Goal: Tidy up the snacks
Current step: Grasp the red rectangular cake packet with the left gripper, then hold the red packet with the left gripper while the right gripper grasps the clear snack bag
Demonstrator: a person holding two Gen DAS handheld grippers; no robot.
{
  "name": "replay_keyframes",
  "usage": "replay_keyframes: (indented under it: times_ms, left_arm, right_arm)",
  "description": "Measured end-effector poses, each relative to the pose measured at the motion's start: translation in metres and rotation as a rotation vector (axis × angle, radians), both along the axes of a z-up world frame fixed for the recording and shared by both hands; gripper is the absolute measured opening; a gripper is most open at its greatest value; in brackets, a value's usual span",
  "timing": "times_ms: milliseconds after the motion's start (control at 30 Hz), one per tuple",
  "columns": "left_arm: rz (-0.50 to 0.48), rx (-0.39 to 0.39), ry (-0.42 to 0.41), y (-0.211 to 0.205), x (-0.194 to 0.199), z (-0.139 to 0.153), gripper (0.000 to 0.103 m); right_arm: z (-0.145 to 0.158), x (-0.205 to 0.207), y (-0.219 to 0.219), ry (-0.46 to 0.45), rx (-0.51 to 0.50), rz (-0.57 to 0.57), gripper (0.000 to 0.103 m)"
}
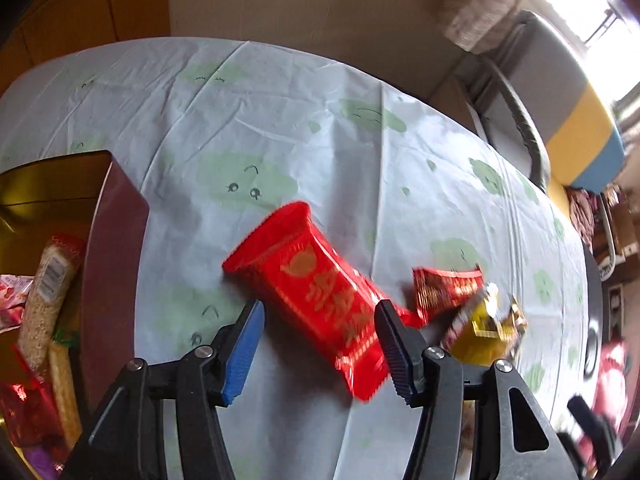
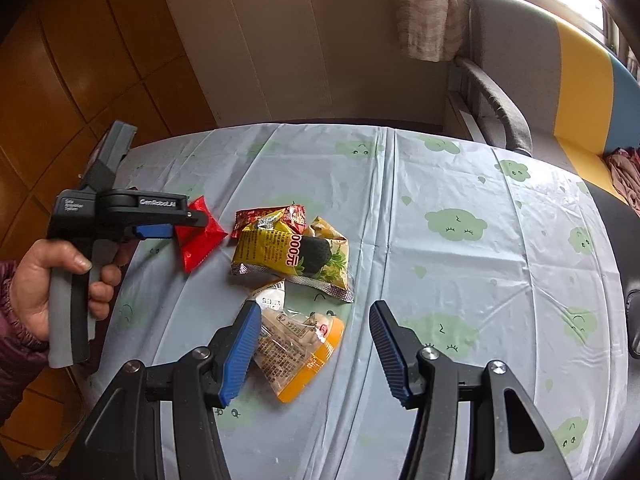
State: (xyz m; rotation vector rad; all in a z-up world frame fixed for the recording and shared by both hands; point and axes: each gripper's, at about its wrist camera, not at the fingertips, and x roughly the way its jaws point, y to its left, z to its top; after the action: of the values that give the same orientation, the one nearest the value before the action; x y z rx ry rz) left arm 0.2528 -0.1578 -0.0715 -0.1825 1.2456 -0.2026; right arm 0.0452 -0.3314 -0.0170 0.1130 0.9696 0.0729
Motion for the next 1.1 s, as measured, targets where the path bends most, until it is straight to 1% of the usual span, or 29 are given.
replay_keyframes:
  times_ms: [67,100,133,233,267,300,333,367,467,533,600,667,767,867,900,967,1033,1100]
  left_arm:
    - [0.015,0.012,0.011,-0.002,0.008,-0.006,0.061]
    - [0.022,0.016,0.008,-0.003,0.011,-0.007,0.063]
    - [0.022,0.024,0.0,-0.006,0.013,-0.007,0.064]
    - [0.002,0.066,-0.024,-0.015,0.016,-0.007,0.063]
    - [-0.013,0.093,-0.038,-0.018,0.015,-0.008,0.061]
    - [-0.033,0.127,-0.063,-0.021,0.013,-0.008,0.05]
    - [-0.062,0.14,-0.097,-0.023,0.008,-0.007,0.043]
    - [-0.084,0.139,-0.112,-0.025,0.004,-0.006,0.041]
    - [-0.156,0.157,-0.141,-0.028,-0.018,-0.004,0.039]
    - [-0.214,0.162,-0.169,-0.032,-0.044,-0.001,0.037]
    - [-0.269,0.174,-0.205,-0.033,-0.071,0.003,0.037]
    - [-0.325,0.163,-0.228,-0.032,-0.103,0.005,0.037]
    - [-0.392,0.174,-0.262,-0.029,-0.147,0.002,0.037]
    - [-0.432,0.173,-0.288,-0.023,-0.183,-0.004,0.037]
    - [-0.431,0.163,-0.298,-0.02,-0.192,-0.004,0.038]
    - [-0.434,0.152,-0.309,-0.015,-0.203,-0.008,0.038]
    - [-0.434,0.141,-0.342,-0.011,-0.21,-0.011,0.038]
    - [-0.426,0.123,-0.343,-0.006,-0.212,-0.013,0.039]
  right_arm:
    - [0.0,0.0,-0.001,0.001,0.004,-0.002,0.057]
    - [0.0,0.001,-0.002,0.0,0.004,-0.005,0.057]
    - [0.0,0.001,-0.003,-0.001,0.005,-0.009,0.057]
    - [0.001,0.0,-0.006,-0.006,0.008,-0.021,0.057]
    - [0.002,0.0,-0.006,-0.008,0.006,-0.025,0.057]
    - [0.002,0.001,-0.008,-0.009,0.003,-0.03,0.057]
    - [0.001,0.001,-0.009,-0.008,0.003,-0.035,0.057]
    - [0.001,0.001,-0.01,-0.006,0.003,-0.04,0.057]
    - [0.001,0.002,-0.016,-0.005,-0.001,-0.065,0.057]
    - [0.0,0.002,-0.022,0.002,0.006,-0.087,0.057]
    - [-0.002,0.003,-0.025,0.01,0.013,-0.1,0.057]
    - [-0.005,0.004,-0.026,0.021,0.018,-0.1,0.057]
    - [-0.009,0.005,-0.023,0.04,0.008,-0.09,0.057]
    - [-0.014,0.005,-0.019,0.055,0.005,-0.072,0.057]
    - [-0.015,0.006,-0.017,0.059,0.003,-0.063,0.057]
    - [-0.018,0.006,-0.012,0.066,-0.006,-0.046,0.057]
    - [-0.021,0.006,-0.008,0.076,-0.007,-0.027,0.057]
    - [-0.023,0.006,-0.002,0.081,0.002,0.005,0.057]
